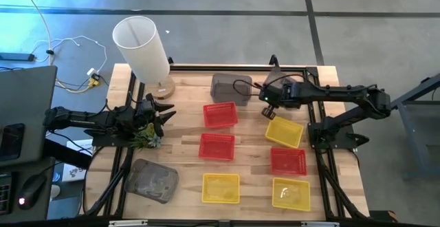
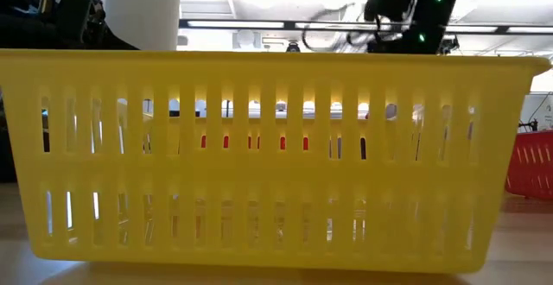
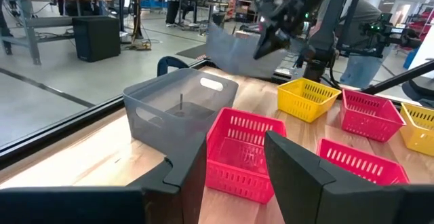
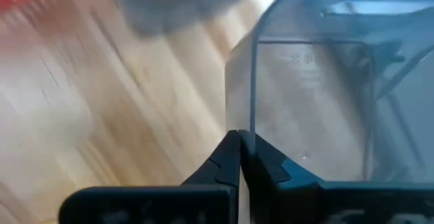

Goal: Stack baskets by color
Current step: Stack the right black bin on the middle black bin

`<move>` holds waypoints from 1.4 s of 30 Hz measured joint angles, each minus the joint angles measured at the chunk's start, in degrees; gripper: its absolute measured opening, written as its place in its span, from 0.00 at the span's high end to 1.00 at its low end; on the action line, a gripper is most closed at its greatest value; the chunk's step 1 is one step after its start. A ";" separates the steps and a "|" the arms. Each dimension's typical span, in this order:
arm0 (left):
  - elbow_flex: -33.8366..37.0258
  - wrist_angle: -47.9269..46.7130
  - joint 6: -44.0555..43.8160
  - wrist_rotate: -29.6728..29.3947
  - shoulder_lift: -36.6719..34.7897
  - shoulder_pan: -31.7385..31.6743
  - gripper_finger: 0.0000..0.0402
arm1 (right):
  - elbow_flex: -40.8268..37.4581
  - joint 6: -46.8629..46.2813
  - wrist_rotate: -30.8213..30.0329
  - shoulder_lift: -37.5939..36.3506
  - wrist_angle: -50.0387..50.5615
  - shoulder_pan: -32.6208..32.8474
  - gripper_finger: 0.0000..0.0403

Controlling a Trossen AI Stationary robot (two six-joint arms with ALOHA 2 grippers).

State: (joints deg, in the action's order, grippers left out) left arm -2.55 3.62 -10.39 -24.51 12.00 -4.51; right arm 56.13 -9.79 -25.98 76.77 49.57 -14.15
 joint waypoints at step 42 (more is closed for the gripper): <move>0.00 -4.26 -0.15 -0.04 0.01 0.00 0.66 | 43.14 24.11 3.02 20.06 0.05 1.07 1.00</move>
State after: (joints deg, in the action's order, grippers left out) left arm -2.55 -0.64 -10.54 -24.56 12.01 -4.52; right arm 99.27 14.32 -22.96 96.83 49.62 -13.09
